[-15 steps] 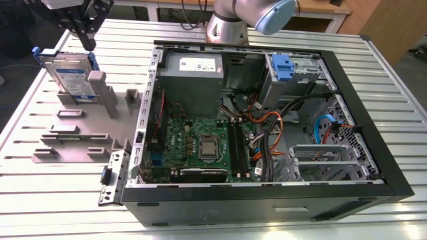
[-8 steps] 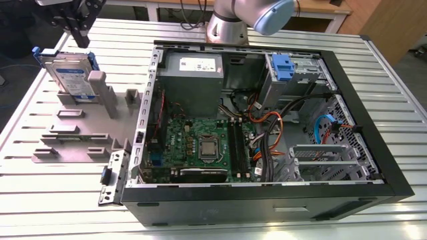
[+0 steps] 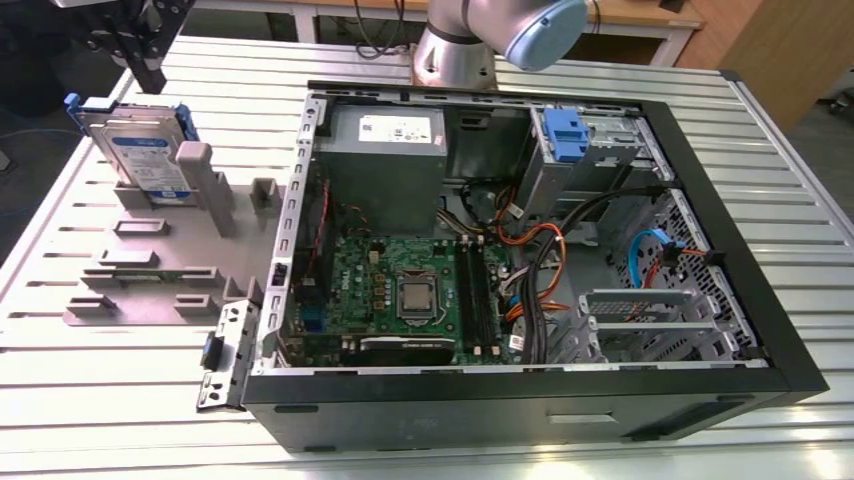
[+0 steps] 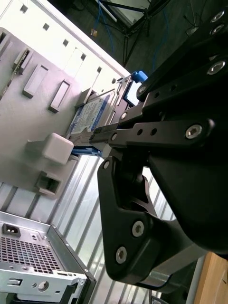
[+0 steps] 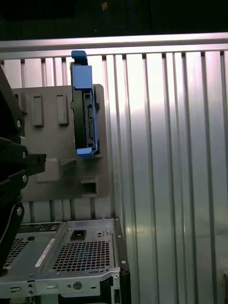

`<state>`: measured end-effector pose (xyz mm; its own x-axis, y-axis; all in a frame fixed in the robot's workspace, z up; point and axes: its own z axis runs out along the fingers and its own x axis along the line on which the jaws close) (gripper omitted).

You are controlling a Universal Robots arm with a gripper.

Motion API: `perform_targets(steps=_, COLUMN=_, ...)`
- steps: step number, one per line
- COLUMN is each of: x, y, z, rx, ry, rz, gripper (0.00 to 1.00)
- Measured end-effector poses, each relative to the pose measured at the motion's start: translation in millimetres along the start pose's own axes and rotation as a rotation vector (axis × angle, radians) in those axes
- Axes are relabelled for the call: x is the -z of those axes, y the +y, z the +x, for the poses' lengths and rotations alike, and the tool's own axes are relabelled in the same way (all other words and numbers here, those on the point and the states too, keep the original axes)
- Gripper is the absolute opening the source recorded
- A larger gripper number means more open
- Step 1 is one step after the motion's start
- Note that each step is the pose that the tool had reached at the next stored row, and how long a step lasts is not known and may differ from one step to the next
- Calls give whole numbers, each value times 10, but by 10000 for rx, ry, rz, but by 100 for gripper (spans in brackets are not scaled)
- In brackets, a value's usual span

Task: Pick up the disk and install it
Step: 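Reach for the disk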

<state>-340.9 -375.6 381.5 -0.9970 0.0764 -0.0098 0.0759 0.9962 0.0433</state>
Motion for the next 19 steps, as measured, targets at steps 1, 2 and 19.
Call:
perform_targets(steps=1, x=0, y=0, z=0, rx=1, ry=1, rz=0, gripper=11)
perform_targets(steps=2, x=1, y=0, z=1, rx=0, ry=1, rz=1, gripper=11)
perform_targets(steps=19, x=0, y=-10, z=130, rx=0, ry=1, rz=1, gripper=11)
